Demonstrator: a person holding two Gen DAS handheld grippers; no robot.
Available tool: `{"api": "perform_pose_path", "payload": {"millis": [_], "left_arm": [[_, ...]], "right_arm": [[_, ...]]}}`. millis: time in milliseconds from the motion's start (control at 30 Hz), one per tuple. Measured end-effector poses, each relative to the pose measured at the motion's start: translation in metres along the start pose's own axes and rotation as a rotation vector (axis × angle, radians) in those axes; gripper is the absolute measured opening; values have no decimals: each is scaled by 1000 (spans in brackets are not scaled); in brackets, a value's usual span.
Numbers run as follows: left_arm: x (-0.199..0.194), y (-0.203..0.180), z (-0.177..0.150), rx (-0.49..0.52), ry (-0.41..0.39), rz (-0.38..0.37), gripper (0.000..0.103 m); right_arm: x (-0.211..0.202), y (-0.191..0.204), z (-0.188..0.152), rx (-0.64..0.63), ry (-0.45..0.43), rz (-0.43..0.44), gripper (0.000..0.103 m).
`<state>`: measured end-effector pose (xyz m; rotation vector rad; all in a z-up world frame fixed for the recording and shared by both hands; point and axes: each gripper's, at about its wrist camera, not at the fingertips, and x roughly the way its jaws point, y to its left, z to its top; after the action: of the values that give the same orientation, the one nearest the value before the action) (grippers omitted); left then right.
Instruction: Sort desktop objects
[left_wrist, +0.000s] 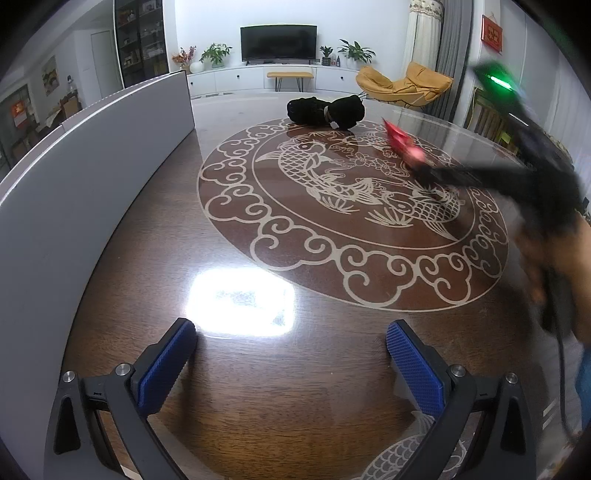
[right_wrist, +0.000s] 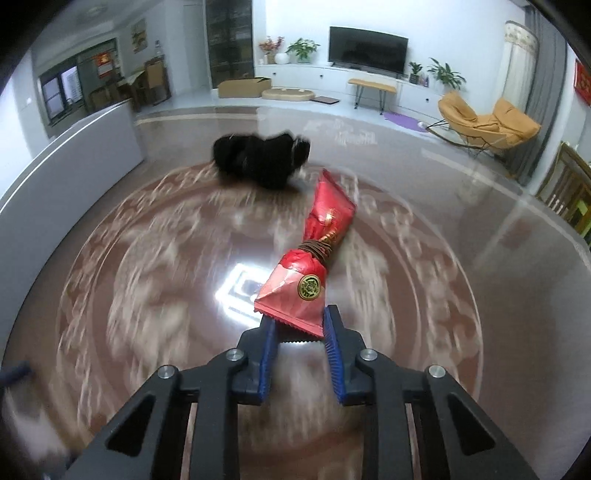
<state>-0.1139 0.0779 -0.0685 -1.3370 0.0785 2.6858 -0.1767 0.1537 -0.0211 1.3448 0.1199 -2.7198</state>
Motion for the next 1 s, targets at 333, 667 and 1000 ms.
{"api": "perform_pose_path", "payload": {"millis": [333,667,1000], "left_arm": [[1,-1,1,4,3,7,103],[1,1,0,-6,-2,2,103],[1,2,1,-8,-3,-1,103]], "right_arm": [[-102,-4,-61,-112,-122,-26,80],[36,45,124,-414,-32,-65,85],[75,70,130,-377,106,95,31]]}}
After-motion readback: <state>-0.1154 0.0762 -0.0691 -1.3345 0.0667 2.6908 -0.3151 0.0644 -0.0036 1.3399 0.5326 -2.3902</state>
